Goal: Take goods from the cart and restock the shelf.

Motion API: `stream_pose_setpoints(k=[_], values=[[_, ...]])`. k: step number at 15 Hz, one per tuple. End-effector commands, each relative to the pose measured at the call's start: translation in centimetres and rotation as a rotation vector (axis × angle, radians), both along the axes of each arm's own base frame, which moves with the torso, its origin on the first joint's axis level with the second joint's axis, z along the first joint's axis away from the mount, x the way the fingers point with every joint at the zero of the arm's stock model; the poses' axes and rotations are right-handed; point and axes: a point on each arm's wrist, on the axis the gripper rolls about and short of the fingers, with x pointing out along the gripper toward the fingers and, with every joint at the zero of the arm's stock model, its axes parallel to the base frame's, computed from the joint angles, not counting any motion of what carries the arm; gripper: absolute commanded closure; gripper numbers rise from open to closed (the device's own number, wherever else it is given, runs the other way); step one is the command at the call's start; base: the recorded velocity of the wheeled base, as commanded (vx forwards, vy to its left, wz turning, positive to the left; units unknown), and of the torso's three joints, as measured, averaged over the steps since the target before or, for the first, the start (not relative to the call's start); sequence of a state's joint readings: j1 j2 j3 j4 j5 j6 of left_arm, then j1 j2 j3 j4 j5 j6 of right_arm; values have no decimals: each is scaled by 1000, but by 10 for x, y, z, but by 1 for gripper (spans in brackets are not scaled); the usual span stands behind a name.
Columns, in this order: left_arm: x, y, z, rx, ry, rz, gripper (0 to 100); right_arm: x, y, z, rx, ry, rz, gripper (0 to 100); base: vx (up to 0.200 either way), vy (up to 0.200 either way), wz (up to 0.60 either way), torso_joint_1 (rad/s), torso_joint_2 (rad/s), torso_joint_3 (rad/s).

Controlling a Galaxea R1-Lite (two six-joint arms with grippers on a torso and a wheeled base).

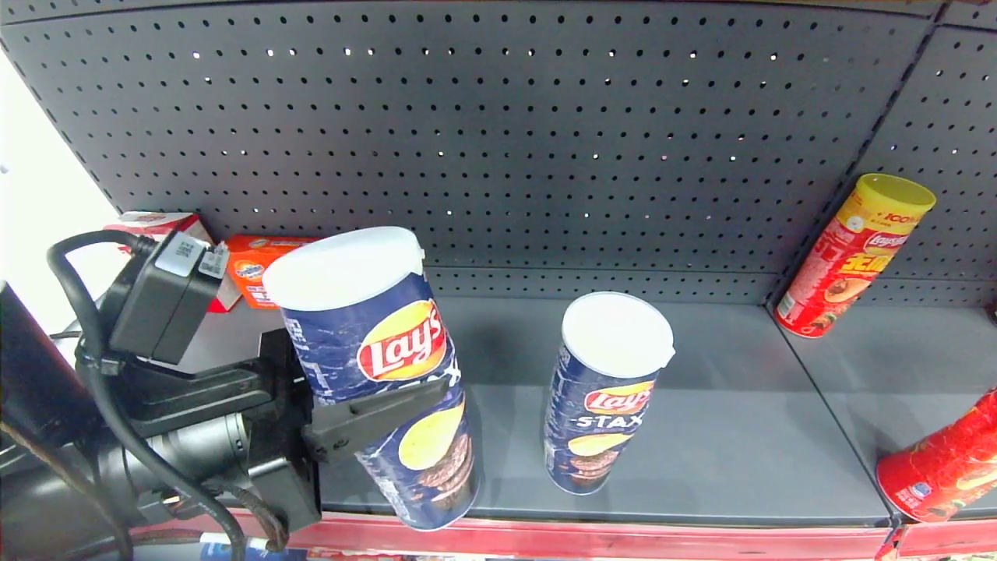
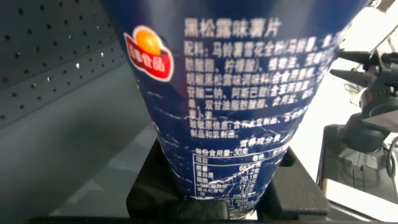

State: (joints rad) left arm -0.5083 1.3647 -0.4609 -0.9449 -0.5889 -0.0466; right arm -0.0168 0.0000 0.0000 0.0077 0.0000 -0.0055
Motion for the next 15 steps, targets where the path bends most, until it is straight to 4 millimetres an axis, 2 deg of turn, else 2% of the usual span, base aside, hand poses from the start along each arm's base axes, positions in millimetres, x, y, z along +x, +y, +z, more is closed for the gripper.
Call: stream_pose_setpoints(k=[1, 4, 6, 10, 13, 15], values=[[8, -5, 9, -15, -25, -1, 100, 0, 0, 0, -1, 2, 0, 0, 0, 0, 0, 0, 0, 0], [31, -6, 17, -20, -60, 44, 100, 0, 0, 0, -1, 2, 0, 0, 0, 0, 0, 0, 0, 0], [40, -8, 22, -19, -89, 30, 100, 0, 0, 0, 1, 2, 0, 0, 0, 0, 0, 0, 0, 0], [53, -14, 13, 4, -48, 5, 100, 0, 0, 0, -1, 2, 0, 0, 0, 0, 0, 0, 0, 0], [73, -27, 18, 35, -83, -16, 100, 0, 0, 0, -1, 2, 0, 0, 0, 0, 0, 0, 0, 0], [87, -32, 13, 72, -39, -37, 100, 0, 0, 0, -1, 2, 0, 0, 0, 0, 0, 0, 0, 0]])
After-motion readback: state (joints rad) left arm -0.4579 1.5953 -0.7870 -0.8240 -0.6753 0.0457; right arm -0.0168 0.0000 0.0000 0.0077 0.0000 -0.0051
